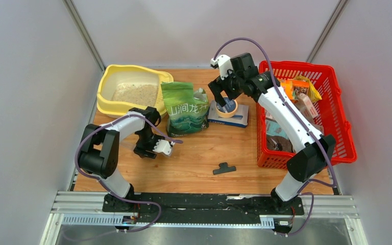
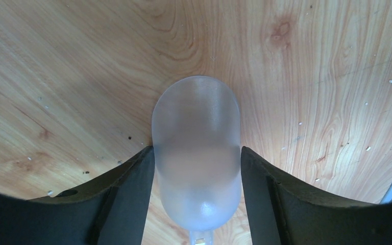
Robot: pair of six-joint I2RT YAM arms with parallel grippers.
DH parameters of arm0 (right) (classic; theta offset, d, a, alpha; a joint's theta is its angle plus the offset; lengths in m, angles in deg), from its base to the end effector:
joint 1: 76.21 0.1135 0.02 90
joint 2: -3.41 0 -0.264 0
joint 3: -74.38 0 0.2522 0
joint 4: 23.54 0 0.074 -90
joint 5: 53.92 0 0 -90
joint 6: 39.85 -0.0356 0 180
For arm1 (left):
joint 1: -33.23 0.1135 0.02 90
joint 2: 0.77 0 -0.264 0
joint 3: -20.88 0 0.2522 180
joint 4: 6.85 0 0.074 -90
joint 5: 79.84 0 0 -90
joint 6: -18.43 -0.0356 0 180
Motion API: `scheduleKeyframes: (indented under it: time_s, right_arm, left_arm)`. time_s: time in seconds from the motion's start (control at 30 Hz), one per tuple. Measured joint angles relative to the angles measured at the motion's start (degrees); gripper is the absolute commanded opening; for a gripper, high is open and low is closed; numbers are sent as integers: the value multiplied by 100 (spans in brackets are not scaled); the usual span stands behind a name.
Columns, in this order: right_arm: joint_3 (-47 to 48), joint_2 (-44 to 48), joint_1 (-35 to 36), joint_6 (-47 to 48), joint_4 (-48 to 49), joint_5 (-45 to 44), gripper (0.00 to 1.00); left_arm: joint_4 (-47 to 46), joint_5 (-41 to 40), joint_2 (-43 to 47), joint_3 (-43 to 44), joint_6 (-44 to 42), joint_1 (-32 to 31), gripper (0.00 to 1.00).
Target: Fill the litter box with clean litter
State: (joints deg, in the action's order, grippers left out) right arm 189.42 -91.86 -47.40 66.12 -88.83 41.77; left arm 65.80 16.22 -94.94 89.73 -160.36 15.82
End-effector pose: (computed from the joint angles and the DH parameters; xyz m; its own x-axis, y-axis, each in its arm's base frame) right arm 0.3122 0.1757 0.3836 -0.4524 -0.5612 -0.6931 -0.6916 0.7115 -0.1248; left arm 0.2393 -0.0790 0.1606 0.2636 0.9593 -0.1016 0.9507 -0.2761 -0.1408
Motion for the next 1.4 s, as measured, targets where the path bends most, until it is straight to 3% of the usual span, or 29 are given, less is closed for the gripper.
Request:
scheduleKeyframes:
  time_s: [0.23, 0.33, 0.47, 0.5, 0.6, 0.7, 0.73, 0.8, 1.07, 1.23, 1.4]
  right_arm:
    - [0, 0, 0, 4, 0, 0, 96]
    - [0, 0, 0, 20, 0, 0, 96]
    - [0, 0, 0, 44, 0, -4, 96]
    - [0, 0, 0, 50, -2, -4, 100]
    - [0, 0, 0, 83, -4, -31, 100]
    - [2, 11, -55, 81, -7, -63, 100]
    - [9, 20, -103, 61, -7, -17, 100]
    - [61, 24, -249, 15, -13, 114, 100]
    - [149, 284, -970, -153, 87, 1508, 100]
    - [-623, 1091, -940, -157, 785, 2966, 100]
    - [-809, 1370, -835, -350, 1449, 4100, 100]
  left_arm:
    - [2, -114, -11, 0, 149, -92, 35]
    - [39, -109, -11, 4, 245, -96, 27]
    - [483, 184, 20, 203, 590, -94, 23]
    - [605, 284, 66, 295, 678, -94, 23]
    - [1080, 807, 378, 846, 1084, -94, 23]
    - [1360, 1482, 881, 1611, 1578, -94, 12]
    - [1410, 1716, 1049, 1878, 1733, -94, 4]
    - [1513, 2184, 1335, 2450, 2114, -94, 0]
    - [1652, 3910, 1519, 4223, 3757, -31, 0]
    - [308, 4843, 1585, 4345, 5932, 105, 0]
    - [-2916, 5064, 1864, 3504, 8948, 181, 0]
